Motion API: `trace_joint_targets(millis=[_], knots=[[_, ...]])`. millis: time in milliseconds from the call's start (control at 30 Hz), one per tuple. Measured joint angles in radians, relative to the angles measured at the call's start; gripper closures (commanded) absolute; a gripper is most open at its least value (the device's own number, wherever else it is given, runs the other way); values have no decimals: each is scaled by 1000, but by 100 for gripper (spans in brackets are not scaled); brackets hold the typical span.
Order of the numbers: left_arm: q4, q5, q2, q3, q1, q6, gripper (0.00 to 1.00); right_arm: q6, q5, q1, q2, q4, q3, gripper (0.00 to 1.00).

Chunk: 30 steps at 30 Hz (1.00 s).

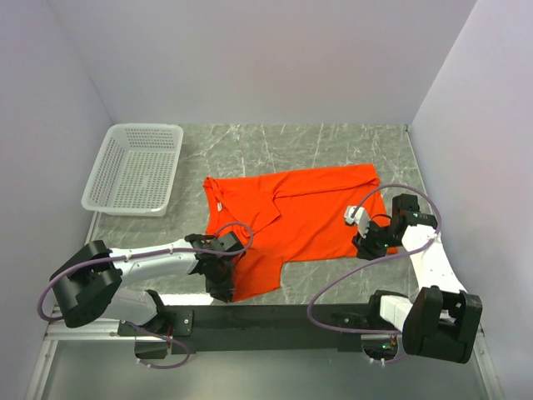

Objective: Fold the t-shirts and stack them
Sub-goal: Fold the tshirt

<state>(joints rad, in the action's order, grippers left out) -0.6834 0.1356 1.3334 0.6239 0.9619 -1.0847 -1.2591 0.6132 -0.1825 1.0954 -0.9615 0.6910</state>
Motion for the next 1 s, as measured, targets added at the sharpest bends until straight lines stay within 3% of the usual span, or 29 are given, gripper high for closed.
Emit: trace_joint_targets(millis=[267, 467, 633, 800, 1000], knots=[[89, 9, -6, 0, 0, 28, 99, -71, -52, 0, -52, -5, -44, 55], [137, 25, -77, -2, -3, 29, 99, -126, -100, -24, -59, -6, -42, 55], [167, 56, -165, -23, -27, 29, 99, -201, -128, -134, -32, -13, -17, 55], [179, 90, -225, -47, -58, 31, 99, -291, -182, -212, 100, -32, 45, 55], [179, 119, -241, -48, -88, 51, 99, -321, -233, -221, 257, -7, 113, 55]])
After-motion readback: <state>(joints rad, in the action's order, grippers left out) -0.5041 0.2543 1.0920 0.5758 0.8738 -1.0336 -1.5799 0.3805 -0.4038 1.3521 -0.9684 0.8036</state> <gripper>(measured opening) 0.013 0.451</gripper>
